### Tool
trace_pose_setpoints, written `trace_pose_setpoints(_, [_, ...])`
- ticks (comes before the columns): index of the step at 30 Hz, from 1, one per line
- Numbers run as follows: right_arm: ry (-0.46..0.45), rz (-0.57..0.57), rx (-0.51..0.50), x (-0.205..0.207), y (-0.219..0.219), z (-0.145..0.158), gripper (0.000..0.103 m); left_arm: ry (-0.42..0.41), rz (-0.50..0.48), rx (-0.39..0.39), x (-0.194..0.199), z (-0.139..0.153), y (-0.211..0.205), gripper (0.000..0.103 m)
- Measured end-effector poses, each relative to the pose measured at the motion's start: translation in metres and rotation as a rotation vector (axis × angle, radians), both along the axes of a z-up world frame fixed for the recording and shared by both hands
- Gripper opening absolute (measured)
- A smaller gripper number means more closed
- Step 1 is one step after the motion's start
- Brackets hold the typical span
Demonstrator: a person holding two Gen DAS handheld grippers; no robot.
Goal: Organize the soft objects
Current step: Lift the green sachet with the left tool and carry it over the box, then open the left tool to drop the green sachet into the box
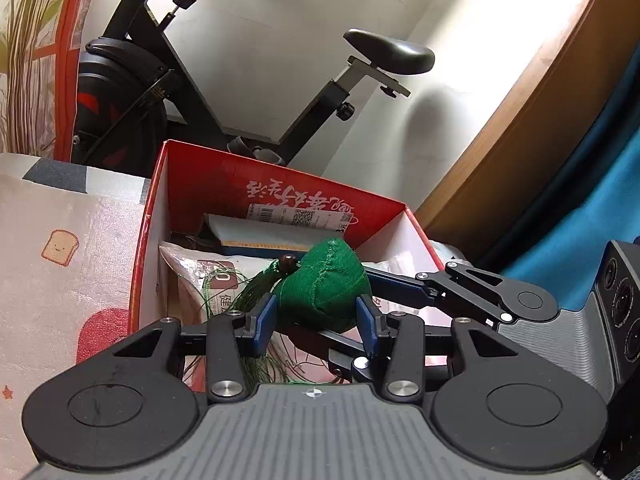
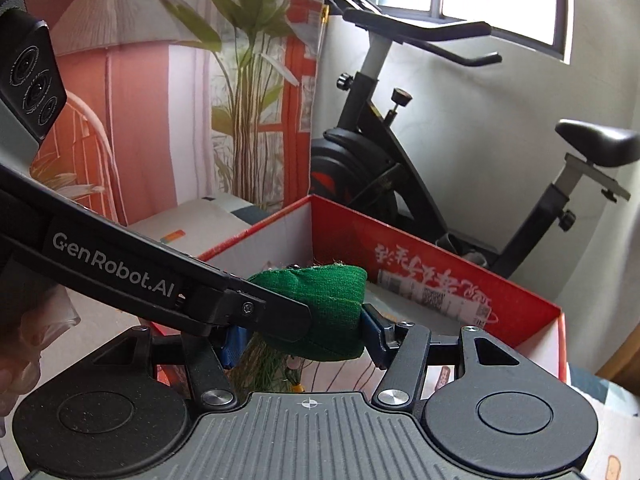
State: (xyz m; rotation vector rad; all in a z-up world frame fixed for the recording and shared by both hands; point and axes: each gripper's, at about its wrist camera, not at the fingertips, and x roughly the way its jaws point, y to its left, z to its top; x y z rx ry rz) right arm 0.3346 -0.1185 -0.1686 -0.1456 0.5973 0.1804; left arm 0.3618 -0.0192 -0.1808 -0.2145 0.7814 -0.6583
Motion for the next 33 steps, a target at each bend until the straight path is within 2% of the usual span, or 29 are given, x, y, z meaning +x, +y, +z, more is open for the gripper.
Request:
trace_pose_setpoints(9, [0.066,-0.058,0.101,0.002,-0.021,-0.017,0.054,-0.033,0.035,0.029,-0.003,0.002,0.007,0.044])
trace_pose_setpoints(14, [0.116,-0.126,0.13,0.003,-0.035,-0.025,0.055,-0.052,0.06,0.078,-0.006,0.001,0.005,0.044])
trace_pose_setpoints(18, [0.154,-0.199,0.126,0.002,-0.043,-0.031,0.056,-0.077,0.069,0.113,-0.01,0.0,0.006,0.044])
trace_pose_setpoints(21, [0.175,-0.252,0.086,0.002,-0.045,-0.032,0.057,-0.094,0.079,0.126,-0.013,0.002,0.008,0.044])
trace_pose_setpoints(24, [0.185,-0.304,0.052,-0.001,-0.048,-0.031,0.065,-0.108,0.089,0.13,-0.016,0.006,0.01,0.045])
trace_pose_setpoints(25, [0.183,-0.321,0.038,-0.002,-0.05,-0.03,0.073,-0.115,0.091,0.135,-0.018,0.008,0.01,0.045])
trace_pose_setpoints(26, [0.178,-0.339,0.023,-0.004,-0.051,-0.028,0.075,-0.122,0.092,0.142,-0.019,0.009,0.01,0.045])
trace_pose_setpoints(29, [0.161,-0.354,0.032,-0.011,-0.057,-0.021,0.078,-0.153,0.097,0.166,-0.027,0.014,0.01,0.051])
trace_pose_setpoints(32, [0.138,-0.37,0.05,-0.021,-0.061,-0.011,0.091,-0.188,0.118,0.173,-0.036,0.022,0.013,0.067])
trace_pose_setpoints(33, [0.128,-0.37,0.055,-0.026,-0.062,-0.006,0.094,-0.193,0.13,0.17,-0.041,0.026,0.015,0.077])
